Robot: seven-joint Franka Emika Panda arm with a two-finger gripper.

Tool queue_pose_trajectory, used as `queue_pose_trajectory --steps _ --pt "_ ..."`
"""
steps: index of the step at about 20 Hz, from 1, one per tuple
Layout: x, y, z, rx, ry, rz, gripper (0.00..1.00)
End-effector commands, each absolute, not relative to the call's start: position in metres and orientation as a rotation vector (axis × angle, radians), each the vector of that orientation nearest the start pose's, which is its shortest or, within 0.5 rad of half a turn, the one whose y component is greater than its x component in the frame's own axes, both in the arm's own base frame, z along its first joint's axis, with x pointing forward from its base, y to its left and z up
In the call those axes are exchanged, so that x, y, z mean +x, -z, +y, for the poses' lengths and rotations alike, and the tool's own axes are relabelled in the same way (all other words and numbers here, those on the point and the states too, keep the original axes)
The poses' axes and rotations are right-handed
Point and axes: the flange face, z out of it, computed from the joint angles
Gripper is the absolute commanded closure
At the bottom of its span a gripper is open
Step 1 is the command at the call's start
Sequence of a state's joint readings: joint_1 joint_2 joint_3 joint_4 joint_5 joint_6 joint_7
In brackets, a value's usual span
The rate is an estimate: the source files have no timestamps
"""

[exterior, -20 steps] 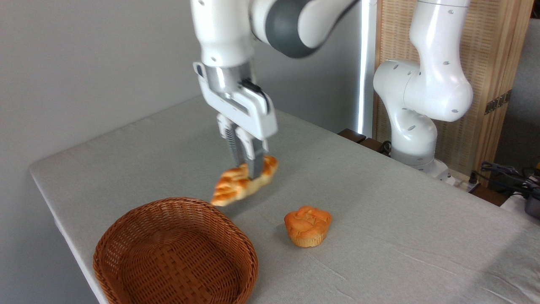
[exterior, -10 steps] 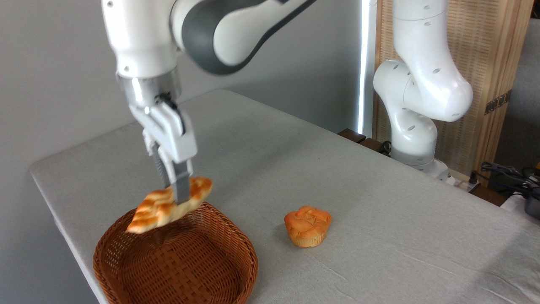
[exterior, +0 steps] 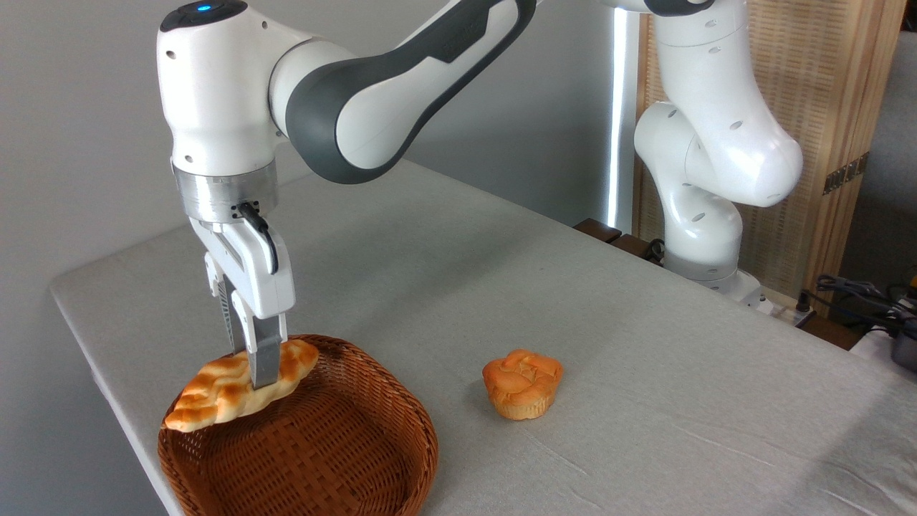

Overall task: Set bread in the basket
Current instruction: 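Carry the braided roll over the wicker basket and lower it inside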

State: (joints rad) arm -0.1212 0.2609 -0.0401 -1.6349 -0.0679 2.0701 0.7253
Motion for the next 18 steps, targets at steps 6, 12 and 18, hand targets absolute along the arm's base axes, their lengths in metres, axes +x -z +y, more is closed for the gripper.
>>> queue_pose_trajectory --steps 6,12,18 --pt "0.6501 -0.4717 -0.1174 -2.839 0.272 1.363 0.00" --pt "0.6507 -0.4776 -0.1146 -2.842 0.285 1.347 0.00" --pt "0.6487 -0.4795 -0.1208 -2.914 0.278 1.245 0.00"
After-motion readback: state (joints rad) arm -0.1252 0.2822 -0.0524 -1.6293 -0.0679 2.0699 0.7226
